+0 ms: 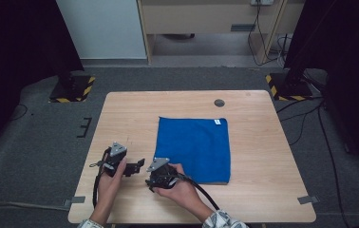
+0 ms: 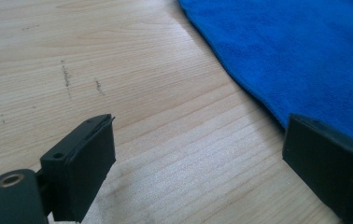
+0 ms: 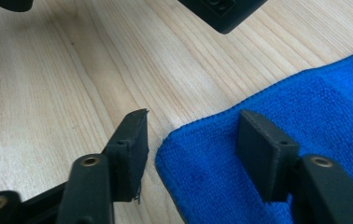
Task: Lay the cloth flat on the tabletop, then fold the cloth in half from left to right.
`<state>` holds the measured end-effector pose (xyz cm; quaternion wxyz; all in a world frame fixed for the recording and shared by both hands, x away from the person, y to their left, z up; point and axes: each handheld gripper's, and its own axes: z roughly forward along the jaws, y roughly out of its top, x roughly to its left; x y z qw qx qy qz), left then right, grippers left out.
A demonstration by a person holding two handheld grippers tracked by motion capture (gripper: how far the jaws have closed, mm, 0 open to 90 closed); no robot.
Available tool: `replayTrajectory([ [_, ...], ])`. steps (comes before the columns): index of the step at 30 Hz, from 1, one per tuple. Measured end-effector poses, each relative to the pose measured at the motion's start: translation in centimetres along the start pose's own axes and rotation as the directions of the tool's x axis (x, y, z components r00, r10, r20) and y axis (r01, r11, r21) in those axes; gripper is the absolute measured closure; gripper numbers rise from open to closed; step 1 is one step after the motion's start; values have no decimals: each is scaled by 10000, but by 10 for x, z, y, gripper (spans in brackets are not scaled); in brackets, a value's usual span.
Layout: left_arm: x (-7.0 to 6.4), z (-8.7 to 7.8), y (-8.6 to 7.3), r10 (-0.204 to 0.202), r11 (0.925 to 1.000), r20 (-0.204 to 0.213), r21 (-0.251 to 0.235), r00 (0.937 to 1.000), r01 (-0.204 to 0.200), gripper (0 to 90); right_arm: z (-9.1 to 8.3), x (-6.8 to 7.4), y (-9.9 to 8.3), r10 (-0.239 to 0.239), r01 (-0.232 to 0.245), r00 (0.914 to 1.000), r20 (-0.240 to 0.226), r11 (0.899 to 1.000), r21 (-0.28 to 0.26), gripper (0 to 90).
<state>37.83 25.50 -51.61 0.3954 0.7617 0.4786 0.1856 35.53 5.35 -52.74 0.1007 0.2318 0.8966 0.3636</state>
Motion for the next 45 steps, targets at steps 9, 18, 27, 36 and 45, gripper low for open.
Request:
replayTrajectory([
  [9,-4,-1,13,84,9997,406,-212,9991,-75,100,-6,-14,-6,509,-509,9987,-1,9986,-149,863],
  [18,3,24,51,222,9992,696,-350,9973,-198,116,-17,-9,-8,758,-764,9970,-145,9955,-560,858],
  [27,10,60,78,638,9979,703,91,9955,-646,188,-20,-4,-10,789,-805,9966,-237,9941,-726,855],
  [36,7,75,93,825,9963,755,188,9937,-841,223,-23,-2,-10,923,-941,9954,-258,9920,-847,854],
  [45,16,96,98,437,9990,675,-20,9968,-436,274,-25,-1,-14,1077,-1106,9935,-366,9898,-902,856],
])
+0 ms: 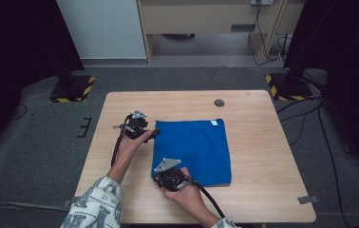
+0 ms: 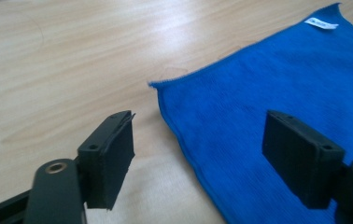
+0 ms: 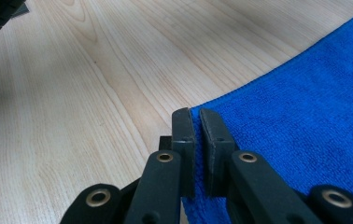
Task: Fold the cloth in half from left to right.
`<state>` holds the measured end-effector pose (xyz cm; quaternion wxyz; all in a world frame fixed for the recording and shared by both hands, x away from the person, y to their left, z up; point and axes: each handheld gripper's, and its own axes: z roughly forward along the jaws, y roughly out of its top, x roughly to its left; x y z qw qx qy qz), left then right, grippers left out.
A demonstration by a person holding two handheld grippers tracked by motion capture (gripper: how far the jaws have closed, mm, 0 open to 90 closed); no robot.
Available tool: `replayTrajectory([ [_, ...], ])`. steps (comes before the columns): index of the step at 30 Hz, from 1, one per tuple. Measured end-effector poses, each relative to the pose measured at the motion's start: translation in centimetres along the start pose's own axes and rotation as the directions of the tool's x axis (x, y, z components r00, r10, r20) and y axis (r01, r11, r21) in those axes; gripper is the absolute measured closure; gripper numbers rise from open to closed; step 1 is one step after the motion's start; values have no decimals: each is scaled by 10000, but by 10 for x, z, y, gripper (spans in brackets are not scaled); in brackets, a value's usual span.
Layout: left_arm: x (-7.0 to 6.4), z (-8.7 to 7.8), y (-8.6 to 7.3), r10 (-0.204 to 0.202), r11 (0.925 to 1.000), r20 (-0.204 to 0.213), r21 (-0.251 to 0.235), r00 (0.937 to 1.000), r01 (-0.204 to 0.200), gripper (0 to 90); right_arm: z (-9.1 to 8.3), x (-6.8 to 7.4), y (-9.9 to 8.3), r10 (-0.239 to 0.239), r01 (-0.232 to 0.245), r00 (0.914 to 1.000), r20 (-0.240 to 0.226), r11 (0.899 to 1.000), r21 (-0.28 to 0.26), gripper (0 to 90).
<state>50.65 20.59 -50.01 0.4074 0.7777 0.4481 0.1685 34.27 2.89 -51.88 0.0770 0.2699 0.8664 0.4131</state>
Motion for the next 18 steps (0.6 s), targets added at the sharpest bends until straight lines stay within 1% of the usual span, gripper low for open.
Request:
replayTrajectory([
  [1,0,2,0,-88,9999,64,-84,9999,88,284,0,0,-1,56,-56,10000,-2,10000,-37,857],
  [2,0,4,0,-48,10000,56,-72,10000,48,303,0,0,-2,109,-109,9999,9,9999,-101,857],
  [3,0,7,1,110,9998,-22,176,9999,-110,313,0,0,-2,144,-143,9999,3,9998,-128,857],
  [4,-1,9,1,228,9994,-64,262,9997,-226,313,0,0,-3,167,-167,9999,24,9997,-159,858],
  [7,-2,11,3,327,9988,-77,372,9994,-323,329,1,3,-5,56,-55,10000,65,9998,-184,858],
  [10,-4,13,5,493,9979,-224,423,9985,-483,362,-1,6,-7,-30,33,9999,118,9996,-276,858],
  [12,-4,14,7,615,9970,-372,490,9974,-597,381,-3,6,-8,6,0,9999,164,9994,-353,858],
  [15,-2,16,8,491,9983,-444,337,9978,-477,423,-5,6,-9,-33,42,9998,208,9991,-416,858],
  [16,-1,16,8,510,9982,-480,338,9975,-494,438,-6,6,-9,-33,42,9998,202,9991,-430,858],
  [18,1,18,7,213,9997,-483,132,9986,-207,457,-6,6,-9,-64,74,9997,217,9988,-481,858],
])
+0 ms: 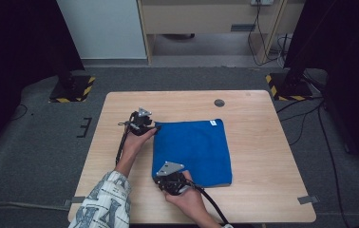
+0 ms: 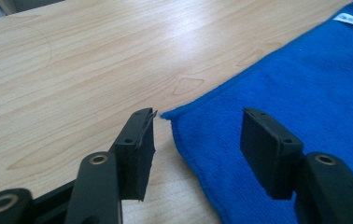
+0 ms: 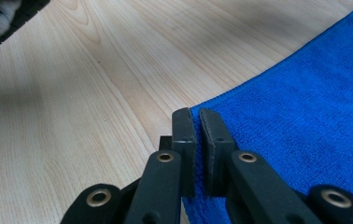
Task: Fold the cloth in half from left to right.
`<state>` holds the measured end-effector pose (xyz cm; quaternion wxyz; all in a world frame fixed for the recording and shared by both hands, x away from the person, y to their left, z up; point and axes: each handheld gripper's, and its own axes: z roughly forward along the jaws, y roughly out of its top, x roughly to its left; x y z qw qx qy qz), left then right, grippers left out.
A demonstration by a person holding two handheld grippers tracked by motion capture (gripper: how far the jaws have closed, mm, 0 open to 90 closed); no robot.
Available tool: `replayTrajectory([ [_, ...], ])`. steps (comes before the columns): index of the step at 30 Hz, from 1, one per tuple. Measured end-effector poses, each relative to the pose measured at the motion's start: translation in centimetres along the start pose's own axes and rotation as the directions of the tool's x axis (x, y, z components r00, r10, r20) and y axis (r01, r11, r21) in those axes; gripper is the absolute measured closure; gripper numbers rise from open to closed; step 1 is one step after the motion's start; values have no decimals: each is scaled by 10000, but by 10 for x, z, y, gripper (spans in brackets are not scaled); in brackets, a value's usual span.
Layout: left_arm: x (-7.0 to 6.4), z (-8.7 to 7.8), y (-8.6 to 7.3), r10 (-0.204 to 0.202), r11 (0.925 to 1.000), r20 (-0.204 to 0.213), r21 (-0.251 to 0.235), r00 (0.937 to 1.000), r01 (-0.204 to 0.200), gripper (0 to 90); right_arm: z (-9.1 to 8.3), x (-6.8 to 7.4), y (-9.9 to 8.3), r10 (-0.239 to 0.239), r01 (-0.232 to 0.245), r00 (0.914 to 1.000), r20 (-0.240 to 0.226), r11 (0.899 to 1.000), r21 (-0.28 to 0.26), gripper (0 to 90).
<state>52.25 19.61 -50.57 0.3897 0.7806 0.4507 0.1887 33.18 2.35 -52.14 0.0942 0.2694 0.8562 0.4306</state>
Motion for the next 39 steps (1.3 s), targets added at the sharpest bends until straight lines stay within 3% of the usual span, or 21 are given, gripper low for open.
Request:
replayTrajectory([
  [1,1,1,0,-195,9996,52,-181,9998,196,464,0,0,0,-4,4,10000,4,10000,-17,858],
  [3,2,5,-1,-193,9995,27,-251,9998,194,490,0,0,1,-7,7,10000,-6,10000,-35,857],
  [9,9,18,-9,-567,9984,103,-50,9983,568,512,0,0,-1,10,-10,10000,-43,10000,-30,857],
  [13,11,22,-13,-559,9984,190,131,9983,557,552,1,0,-2,-14,15,10000,-59,10000,23,857],
  [17,12,24,-15,-798,9964,581,323,9951,780,669,2,1,-2,-1,1,10000,-18,10000,32,856],
  [23,10,23,-14,-905,9959,935,147,9915,895,862,1,2,-2,-70,69,10000,28,10000,26,858],
  [29,3,12,-5,-716,9972,646,-189,9953,730,884,-4,3,-1,-71,73,9999,102,9999,-106,859],
  [34,-7,3,3,-621,9975,705,-287,9956,643,886,-12,6,3,-127,137,9994,323,9994,-314,862],
  [37,-17,-4,14,-98,9993,634,-345,9979,120,886,-17,8,6,-126,144,9991,407,9988,-458,864],
  [39,-19,-6,19,11,9994,615,-344,9981,10,887,-20,10,9,-114,139,9989,446,9983,-562,865],
])
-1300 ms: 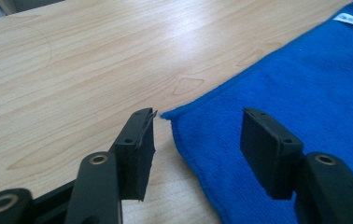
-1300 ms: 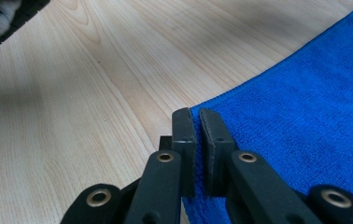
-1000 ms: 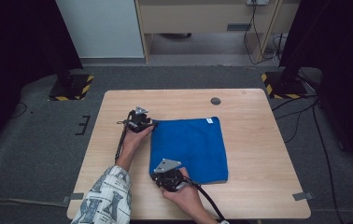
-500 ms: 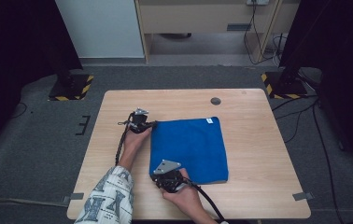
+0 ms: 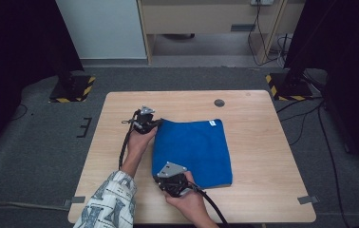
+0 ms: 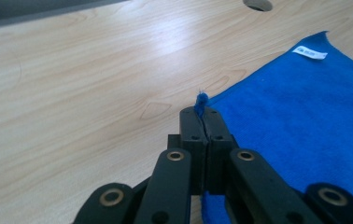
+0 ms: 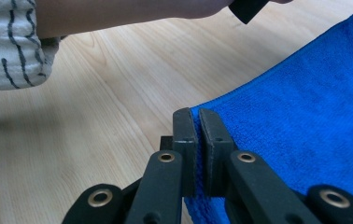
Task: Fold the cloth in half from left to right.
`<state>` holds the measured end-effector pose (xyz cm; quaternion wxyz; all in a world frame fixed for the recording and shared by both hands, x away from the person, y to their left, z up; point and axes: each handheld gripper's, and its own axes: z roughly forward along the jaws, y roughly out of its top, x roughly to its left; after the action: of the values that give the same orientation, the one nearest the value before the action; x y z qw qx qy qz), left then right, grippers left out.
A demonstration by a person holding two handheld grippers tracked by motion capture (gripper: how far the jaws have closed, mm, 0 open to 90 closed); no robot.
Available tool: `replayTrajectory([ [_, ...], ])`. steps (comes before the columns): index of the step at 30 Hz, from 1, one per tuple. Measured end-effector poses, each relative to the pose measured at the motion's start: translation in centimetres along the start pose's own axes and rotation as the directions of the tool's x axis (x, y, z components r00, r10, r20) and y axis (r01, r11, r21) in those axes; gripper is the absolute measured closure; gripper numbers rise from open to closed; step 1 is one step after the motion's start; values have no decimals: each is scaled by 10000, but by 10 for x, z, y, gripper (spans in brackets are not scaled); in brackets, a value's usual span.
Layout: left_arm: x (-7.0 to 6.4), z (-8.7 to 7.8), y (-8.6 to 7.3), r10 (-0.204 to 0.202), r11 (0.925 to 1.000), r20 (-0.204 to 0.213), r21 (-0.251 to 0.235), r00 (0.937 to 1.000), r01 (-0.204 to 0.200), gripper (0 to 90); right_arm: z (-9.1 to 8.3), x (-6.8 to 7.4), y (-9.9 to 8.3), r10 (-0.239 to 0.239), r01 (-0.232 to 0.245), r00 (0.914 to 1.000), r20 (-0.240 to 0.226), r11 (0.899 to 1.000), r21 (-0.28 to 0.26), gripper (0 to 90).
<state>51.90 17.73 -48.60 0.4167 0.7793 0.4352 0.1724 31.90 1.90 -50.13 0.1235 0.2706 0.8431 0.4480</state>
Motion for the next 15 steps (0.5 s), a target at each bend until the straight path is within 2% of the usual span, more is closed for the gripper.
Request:
replayTrajectory([
  [3,1,-2,6,23,10000,-110,-81,9999,-24,887,-2,1,3,-30,30,10000,57,10000,-83,865],
  [8,12,-3,9,-299,9995,-182,17,9994,300,887,-3,4,6,-56,61,9998,186,9997,-225,867],
  [15,25,-7,7,-279,9995,-235,133,9993,283,887,2,11,10,14,4,9992,401,9990,-452,869],
])
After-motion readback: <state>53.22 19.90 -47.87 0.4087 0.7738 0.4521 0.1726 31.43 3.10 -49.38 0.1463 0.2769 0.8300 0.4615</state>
